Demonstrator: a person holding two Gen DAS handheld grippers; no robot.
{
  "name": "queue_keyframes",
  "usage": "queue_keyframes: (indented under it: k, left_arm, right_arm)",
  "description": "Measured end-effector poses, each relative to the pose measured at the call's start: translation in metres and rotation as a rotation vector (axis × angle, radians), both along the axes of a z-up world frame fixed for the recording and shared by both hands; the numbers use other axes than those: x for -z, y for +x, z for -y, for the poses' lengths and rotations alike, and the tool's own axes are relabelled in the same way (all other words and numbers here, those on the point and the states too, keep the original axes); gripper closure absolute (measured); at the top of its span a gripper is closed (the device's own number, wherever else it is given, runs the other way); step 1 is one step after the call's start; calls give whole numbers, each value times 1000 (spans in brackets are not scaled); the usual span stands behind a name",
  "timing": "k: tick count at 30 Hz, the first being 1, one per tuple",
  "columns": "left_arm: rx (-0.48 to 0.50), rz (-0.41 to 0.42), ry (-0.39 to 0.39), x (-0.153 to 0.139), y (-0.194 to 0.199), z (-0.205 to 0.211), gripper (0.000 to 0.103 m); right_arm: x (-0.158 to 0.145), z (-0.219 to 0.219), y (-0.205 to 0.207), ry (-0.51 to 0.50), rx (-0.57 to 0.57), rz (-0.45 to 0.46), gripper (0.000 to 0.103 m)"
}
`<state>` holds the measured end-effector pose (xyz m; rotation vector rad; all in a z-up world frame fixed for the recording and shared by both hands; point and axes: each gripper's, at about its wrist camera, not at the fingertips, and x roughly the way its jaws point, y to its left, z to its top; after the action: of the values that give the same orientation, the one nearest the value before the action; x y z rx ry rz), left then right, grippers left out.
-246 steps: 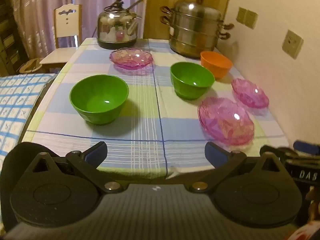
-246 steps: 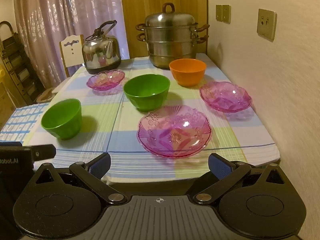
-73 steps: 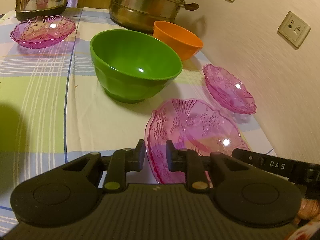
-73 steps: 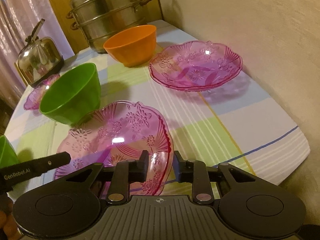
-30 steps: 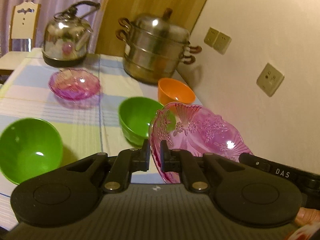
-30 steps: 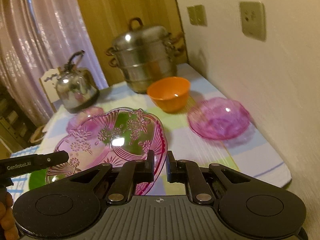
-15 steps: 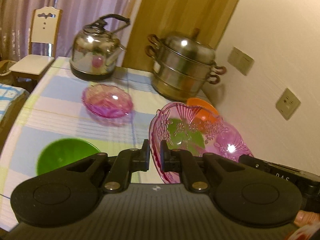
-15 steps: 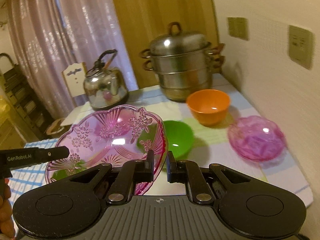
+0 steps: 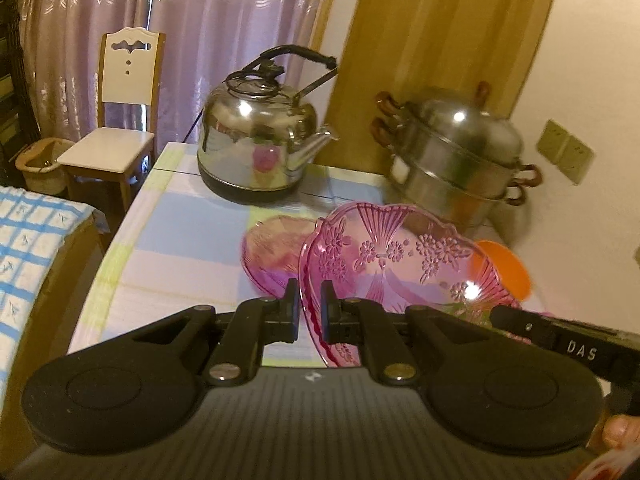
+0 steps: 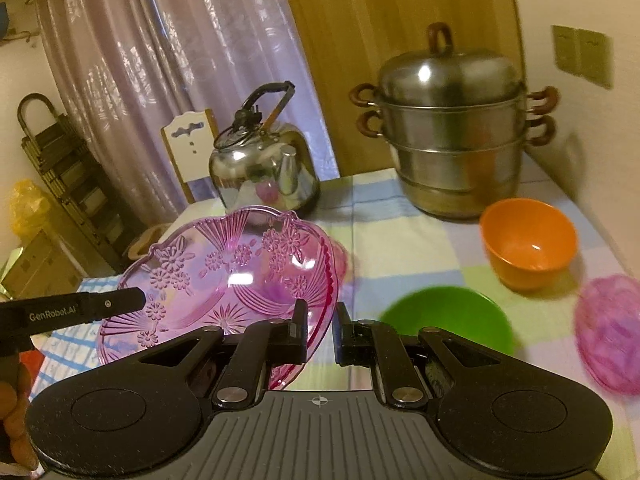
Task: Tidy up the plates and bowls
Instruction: 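Lift the large pink dish with both grippers and carry it toward the steel kettle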
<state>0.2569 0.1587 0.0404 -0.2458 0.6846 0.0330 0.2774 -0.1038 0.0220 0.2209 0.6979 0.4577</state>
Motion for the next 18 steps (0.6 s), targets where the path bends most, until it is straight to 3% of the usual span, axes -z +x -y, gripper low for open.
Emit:
queue_keyframes:
  k: [11,18]
  left_arm:
    - [37,-67,77,51,122,-29,94]
    - [40,-112,61,87,168,-44,94]
  right_arm:
    - [55,-48,108,0,34,-35,91]
    - [87,-64,152,-16,69,-55,91]
